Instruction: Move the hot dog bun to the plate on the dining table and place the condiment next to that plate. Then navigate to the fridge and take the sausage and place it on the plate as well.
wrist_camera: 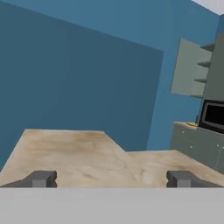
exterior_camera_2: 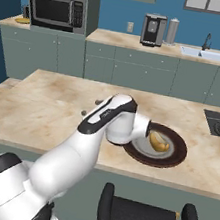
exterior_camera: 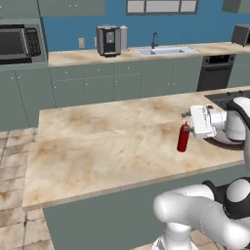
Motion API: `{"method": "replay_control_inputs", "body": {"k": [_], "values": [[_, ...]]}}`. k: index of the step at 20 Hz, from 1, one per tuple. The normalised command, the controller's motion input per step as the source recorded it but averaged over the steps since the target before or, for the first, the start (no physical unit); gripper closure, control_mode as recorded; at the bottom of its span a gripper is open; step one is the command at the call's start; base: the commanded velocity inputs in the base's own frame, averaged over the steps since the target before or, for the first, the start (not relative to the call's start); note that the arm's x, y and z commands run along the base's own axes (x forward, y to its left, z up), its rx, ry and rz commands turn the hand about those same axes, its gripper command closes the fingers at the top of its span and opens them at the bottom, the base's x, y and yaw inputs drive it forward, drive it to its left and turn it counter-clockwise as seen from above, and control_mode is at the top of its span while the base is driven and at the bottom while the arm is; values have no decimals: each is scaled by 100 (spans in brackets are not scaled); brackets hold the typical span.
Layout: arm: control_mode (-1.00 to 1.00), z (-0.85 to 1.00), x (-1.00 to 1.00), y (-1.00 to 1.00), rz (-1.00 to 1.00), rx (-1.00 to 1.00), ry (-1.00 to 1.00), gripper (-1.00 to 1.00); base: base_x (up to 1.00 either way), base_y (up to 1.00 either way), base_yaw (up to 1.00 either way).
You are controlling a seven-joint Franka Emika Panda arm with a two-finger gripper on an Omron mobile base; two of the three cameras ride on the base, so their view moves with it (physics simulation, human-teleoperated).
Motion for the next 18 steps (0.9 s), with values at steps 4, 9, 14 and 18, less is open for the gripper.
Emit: {"method": "replay_control_inputs", "body": {"k": [4,9,14,18], "values": [[-100,46,-44,-3,0,0,-13,-100,0,0,0],[-100,68,-86,12,0,0,-19,-100,0,0,0],[-100,76,-99,27,0,0,-23,-100,0,0,0],[-100,61,-100,36,0,-1,-22,-100,0,0,0]]}}
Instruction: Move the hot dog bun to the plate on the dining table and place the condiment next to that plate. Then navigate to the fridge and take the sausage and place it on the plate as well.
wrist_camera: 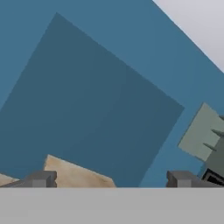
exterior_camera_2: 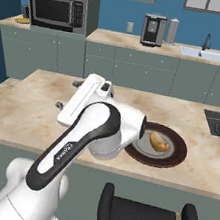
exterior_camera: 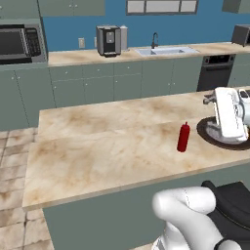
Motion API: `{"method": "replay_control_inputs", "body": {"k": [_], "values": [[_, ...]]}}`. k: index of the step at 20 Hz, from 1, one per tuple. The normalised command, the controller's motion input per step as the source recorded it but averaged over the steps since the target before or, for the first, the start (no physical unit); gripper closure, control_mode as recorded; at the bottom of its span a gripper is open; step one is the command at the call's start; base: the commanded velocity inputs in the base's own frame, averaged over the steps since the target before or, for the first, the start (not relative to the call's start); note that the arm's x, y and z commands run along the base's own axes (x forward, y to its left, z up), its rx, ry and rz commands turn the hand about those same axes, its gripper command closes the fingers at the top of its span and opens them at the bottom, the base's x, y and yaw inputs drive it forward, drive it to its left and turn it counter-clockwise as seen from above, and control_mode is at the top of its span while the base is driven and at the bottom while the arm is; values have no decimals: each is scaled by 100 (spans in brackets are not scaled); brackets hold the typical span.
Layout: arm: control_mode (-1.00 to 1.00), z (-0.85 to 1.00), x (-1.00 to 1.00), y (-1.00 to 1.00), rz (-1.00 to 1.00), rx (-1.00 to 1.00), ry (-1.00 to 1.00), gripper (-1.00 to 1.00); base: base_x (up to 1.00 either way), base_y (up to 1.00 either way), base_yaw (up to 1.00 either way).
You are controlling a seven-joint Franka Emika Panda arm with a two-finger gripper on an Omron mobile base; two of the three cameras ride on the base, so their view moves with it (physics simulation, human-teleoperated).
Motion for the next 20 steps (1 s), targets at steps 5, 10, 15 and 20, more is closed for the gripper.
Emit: {"method": "replay_control_inputs", "body": {"k": [5,10,15,20], "values": [[-100,18,-98,59,-10,-2,-3,-100,0,0,0],[-100,41,-56,49,-18,-3,-1,-100,0,0,0],[-100,38,-36,42,-22,-5,-1,-100,0,0,0],[-100,18,-48,12,-20,0,0,-100,0,0,0]]}}
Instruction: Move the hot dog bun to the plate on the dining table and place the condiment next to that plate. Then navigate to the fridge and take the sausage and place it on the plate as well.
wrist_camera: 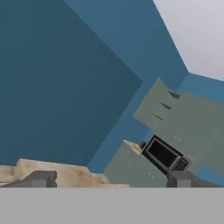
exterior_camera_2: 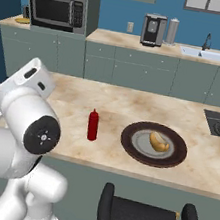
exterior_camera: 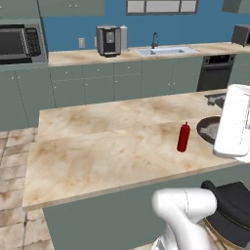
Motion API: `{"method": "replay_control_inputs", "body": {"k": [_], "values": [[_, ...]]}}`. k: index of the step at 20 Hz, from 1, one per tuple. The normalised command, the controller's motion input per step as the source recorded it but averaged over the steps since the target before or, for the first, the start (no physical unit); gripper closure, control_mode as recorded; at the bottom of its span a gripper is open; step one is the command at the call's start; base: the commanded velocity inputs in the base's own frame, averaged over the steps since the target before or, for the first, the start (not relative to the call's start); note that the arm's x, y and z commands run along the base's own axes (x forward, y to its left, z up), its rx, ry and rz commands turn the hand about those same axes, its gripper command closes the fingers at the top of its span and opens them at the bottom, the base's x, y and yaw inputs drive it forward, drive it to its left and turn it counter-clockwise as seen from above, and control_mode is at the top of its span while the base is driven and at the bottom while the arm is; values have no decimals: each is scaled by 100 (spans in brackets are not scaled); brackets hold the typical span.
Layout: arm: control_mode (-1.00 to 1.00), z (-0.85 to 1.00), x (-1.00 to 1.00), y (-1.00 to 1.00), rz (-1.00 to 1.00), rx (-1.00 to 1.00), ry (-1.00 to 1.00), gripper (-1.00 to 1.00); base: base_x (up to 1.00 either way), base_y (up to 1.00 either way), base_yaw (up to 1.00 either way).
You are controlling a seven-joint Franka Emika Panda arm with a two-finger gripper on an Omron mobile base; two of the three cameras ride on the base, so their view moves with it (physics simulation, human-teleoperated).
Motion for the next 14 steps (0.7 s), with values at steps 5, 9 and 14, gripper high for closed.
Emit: {"method": "replay_control_inputs", "body": {"k": [5,9,14], "values": [[-100,-7,-25,13,-2,-3,0,-100,0,0,0],[-100,-8,-19,24,-15,0,0,-100,0,0,0],[-100,-9,-20,12,-26,0,0,-100,0,0,0]]}}
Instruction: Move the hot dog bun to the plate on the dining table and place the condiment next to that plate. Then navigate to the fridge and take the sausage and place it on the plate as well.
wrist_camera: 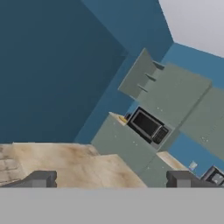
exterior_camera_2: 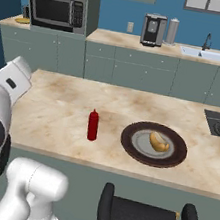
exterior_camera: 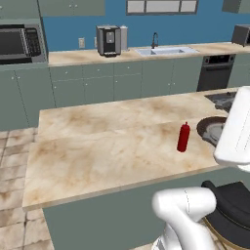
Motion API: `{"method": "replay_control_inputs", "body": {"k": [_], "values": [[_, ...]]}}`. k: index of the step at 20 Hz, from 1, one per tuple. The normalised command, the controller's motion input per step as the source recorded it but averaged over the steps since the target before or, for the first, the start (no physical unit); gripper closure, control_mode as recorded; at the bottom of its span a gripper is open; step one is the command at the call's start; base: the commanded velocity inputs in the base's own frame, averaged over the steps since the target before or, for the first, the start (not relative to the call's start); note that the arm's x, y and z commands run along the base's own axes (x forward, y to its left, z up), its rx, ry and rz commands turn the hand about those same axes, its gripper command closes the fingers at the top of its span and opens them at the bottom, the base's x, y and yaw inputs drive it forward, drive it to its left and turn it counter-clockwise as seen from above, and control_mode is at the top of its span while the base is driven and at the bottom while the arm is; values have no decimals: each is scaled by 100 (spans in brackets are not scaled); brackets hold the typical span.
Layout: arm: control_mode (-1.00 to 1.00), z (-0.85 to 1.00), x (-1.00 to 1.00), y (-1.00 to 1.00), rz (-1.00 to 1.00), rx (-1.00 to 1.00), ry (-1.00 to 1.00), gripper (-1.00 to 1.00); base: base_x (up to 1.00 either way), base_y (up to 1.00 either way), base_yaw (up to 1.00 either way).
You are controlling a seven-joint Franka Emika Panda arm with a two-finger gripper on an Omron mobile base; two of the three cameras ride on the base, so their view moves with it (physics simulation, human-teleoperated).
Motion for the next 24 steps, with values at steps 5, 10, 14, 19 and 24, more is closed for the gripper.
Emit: {"method": "replay_control_inputs", "body": {"k": [5,10,14,19,24], "values": [[100,-4,-9,0,-11,0,0,-100,-42,-26,-13],[100,0,0,0,0,0,0,-100,-100,-48,-17],[100,0,0,0,0,0,0,-100,-100,-56,-17],[100,0,0,0,0,0,0,-100,-87,18,-1],[100,0,0,0,0,0,0,-100,-81,76,11]]}}
